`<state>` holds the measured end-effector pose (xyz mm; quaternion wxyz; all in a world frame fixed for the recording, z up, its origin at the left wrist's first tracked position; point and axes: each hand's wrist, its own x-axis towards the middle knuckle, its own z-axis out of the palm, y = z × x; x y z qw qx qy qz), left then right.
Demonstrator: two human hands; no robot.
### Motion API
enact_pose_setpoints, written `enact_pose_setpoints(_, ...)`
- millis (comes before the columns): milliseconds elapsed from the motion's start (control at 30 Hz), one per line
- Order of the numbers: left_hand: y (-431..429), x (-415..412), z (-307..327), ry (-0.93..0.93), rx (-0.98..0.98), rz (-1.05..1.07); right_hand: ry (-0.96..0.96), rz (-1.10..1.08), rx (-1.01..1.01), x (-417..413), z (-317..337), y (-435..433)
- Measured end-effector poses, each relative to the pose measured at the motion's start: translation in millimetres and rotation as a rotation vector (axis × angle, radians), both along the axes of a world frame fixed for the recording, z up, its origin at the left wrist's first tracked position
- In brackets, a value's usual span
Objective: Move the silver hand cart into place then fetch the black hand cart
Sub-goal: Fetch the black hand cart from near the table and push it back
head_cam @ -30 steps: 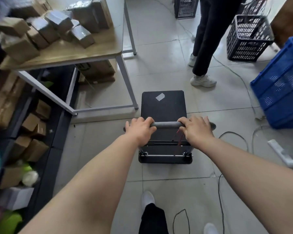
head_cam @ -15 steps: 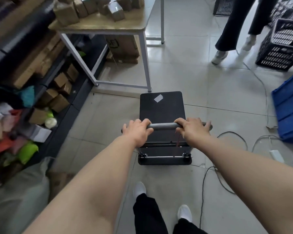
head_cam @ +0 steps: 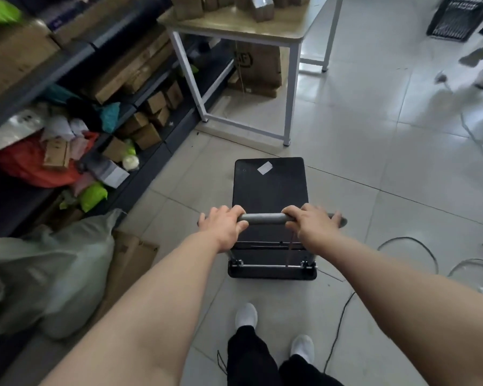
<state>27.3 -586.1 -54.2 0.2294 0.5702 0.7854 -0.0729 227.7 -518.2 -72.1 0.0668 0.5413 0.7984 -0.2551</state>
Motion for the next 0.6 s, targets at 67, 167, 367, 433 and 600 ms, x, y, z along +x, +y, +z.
enact_pose_setpoints(67, -5, -3, 0, 0.001, 0.003, 0.045, 0.001, 0.047, -0.002, -6, -1, 7)
enact_pose_setpoints(167, -9, -5, 0, 0.012, -0.003, 0.105, -0.011, 0.130, 0.011, -16, -2, 20)
enact_pose_setpoints(367, 5, -21, -1, 0.006, -0.032, 0.209, -0.013, 0.278, 0.003, -43, -1, 62)
enact_pose_setpoints(433, 13, -30, -4, 0.003, -0.018, 0.238, -0.010, 0.321, 0.018, -54, -1, 78)
enact_pose_setpoints(600, 49, -49, -9, 0.032, 0.029, 0.281, -0.021, 0.375, 0.061, -77, -2, 119)
